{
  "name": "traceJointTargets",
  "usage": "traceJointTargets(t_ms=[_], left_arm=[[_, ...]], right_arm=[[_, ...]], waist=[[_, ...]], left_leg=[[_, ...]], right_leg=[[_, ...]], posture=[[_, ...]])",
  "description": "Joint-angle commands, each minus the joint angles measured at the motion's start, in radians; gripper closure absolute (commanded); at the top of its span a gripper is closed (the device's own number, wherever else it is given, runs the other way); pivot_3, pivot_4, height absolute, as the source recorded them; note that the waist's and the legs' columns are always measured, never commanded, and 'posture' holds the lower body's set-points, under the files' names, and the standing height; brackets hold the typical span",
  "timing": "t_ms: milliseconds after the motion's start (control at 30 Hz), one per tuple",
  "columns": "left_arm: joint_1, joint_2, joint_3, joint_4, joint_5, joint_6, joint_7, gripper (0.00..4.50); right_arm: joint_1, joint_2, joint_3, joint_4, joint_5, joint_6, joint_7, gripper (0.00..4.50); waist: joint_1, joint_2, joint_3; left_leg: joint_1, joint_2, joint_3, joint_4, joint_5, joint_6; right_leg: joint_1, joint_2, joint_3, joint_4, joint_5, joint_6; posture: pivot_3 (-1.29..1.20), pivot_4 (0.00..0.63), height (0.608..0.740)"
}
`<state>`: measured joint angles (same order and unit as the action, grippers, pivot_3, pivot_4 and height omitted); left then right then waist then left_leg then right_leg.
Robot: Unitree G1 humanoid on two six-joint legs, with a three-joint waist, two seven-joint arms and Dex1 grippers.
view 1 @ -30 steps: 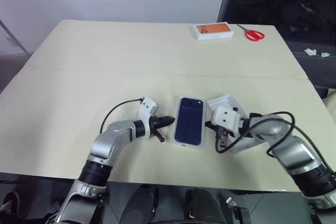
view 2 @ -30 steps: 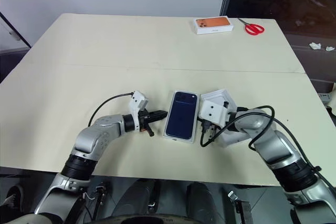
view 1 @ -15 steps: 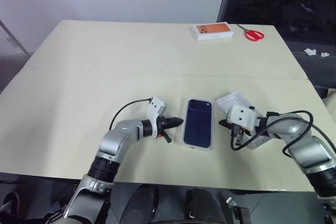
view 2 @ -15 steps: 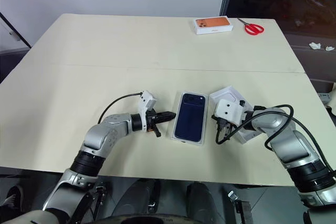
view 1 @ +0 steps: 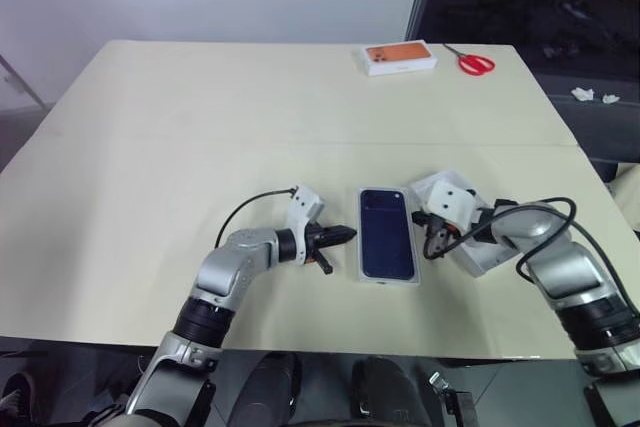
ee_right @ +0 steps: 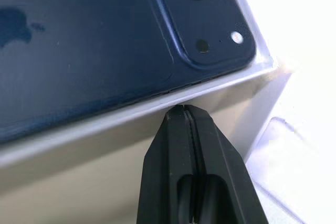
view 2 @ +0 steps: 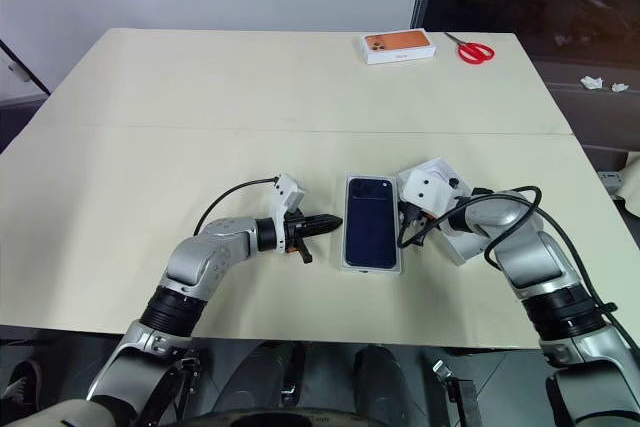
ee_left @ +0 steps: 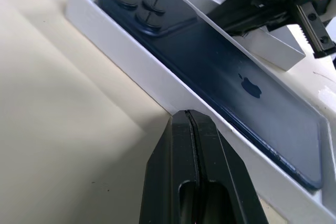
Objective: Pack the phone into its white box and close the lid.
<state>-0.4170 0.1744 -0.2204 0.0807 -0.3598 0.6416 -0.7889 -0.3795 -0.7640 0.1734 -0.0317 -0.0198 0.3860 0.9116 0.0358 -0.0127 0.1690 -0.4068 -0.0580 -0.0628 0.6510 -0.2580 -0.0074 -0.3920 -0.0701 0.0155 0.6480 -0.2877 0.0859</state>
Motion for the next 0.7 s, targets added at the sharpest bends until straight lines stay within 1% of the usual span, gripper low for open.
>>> traceJointTargets(t_ms=[33, 200, 367, 500, 633, 700], left_arm=[[0.005, -0.008, -0.024, -0.007, 0.003, -0.002, -0.005, 4.48], [0.008, 0.015, 0.003, -0.004, -0.001, -0.006, -0.006, 4.48], [0.010, 0.048, 0.028, -0.006, 0.000, -0.024, -0.009, 4.48], [0.014, 0.109, 0.068, -0.031, -0.022, -0.027, -0.034, 4.48], [0.051, 0.195, 0.106, -0.092, -0.045, -0.020, -0.064, 4.48], [0.072, 0.233, 0.138, -0.122, -0.068, -0.004, -0.077, 4.48]], right_arm=[[-0.030, 0.011, 0.022, -0.011, -0.005, -0.020, 0.014, 4.50], [-0.018, 0.002, 0.018, -0.015, -0.004, -0.017, 0.029, 4.50], [-0.001, -0.030, 0.004, -0.055, 0.010, 0.000, 0.069, 4.50], [0.008, -0.123, -0.007, -0.113, -0.007, 0.018, 0.128, 4.50], [0.036, -0.155, -0.063, -0.206, 0.082, 0.123, 0.167, 4.50], [0.058, -0.163, -0.097, -0.233, 0.108, 0.139, 0.167, 4.50]], waist=[[0.000, 0.000, 0.000], [-0.001, 0.000, 0.000], [-0.004, 0.000, 0.000], [-0.011, 0.001, 0.001], [-0.031, 0.001, 0.001], [-0.031, 0.001, 0.001]], left_leg=[[0.000, 0.000, 0.000, 0.000, 0.000, 0.000], [0.000, 0.000, 0.000, 0.000, 0.000, 0.000], [0.000, 0.001, 0.000, -0.001, 0.000, 0.000], [0.000, 0.002, 0.000, -0.001, 0.001, -0.001], [0.000, 0.004, 0.000, -0.002, 0.001, -0.001], [0.000, 0.004, 0.000, -0.003, 0.001, -0.001]], right_leg=[[0.000, 0.000, 0.000, 0.000, 0.000, 0.000], [0.000, 0.000, 0.000, 0.000, 0.000, 0.000], [0.000, 0.002, 0.000, 0.000, 0.000, 0.000], [-0.002, 0.002, 0.000, 0.001, 0.000, 0.000], [-0.002, 0.003, 0.001, 0.001, 0.000, 0.000], [-0.003, 0.004, 0.001, 0.001, 0.000, 0.000]], posture=[[0.00, 0.150, 0.740], [0.00, 0.150, 0.740], [0.00, 0.150, 0.740], [0.00, 0.150, 0.740], [0.00, 0.150, 0.740], [0.00, 0.150, 0.740]])
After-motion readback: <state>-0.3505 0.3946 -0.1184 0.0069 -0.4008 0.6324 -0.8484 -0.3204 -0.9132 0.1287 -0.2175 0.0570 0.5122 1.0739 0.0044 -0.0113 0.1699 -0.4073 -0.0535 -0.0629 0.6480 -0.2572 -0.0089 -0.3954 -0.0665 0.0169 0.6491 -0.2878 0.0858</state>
